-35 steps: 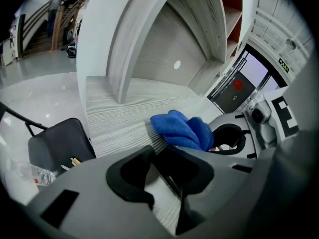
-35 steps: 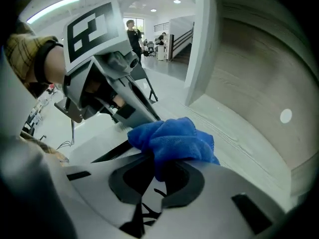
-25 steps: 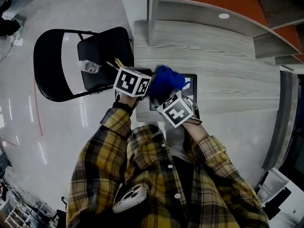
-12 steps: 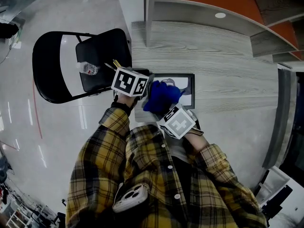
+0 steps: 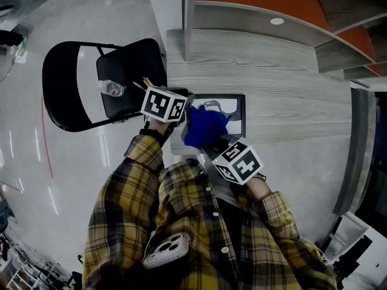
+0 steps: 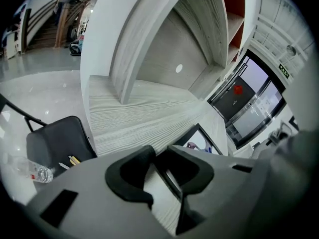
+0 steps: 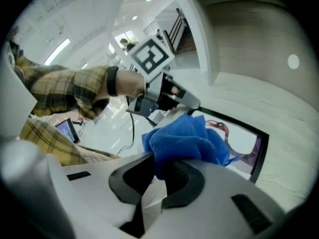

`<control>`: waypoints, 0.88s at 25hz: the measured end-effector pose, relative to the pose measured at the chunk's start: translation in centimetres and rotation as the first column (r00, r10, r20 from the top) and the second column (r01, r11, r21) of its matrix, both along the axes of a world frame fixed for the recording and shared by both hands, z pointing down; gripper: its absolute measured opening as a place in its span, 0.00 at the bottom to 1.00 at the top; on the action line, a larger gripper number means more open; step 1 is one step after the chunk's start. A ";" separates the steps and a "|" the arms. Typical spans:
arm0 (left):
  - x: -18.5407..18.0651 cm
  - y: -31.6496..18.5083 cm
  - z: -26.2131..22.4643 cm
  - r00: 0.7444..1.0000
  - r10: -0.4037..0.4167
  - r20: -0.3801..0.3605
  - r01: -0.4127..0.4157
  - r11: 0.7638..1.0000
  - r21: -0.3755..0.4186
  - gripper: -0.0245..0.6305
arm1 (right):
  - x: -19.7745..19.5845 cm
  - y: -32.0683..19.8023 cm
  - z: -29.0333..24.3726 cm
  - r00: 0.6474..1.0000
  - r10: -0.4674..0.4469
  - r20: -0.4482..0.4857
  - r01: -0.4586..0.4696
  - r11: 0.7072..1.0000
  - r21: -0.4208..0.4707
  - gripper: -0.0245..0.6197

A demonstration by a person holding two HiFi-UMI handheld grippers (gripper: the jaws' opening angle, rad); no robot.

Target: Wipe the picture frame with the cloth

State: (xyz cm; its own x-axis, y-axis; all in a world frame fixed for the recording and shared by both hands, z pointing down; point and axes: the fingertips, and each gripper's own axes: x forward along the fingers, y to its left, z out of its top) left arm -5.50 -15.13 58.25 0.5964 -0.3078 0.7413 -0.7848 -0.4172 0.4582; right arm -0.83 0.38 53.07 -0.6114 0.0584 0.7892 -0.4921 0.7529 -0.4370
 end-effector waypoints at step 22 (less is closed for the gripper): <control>9.9 5.3 -25.5 0.903 0.059 -0.425 0.122 0.914 0.386 0.05 | 11.8 -9.0 -25.7 0.786 0.247 0.566 -0.459 0.847 0.267 0.10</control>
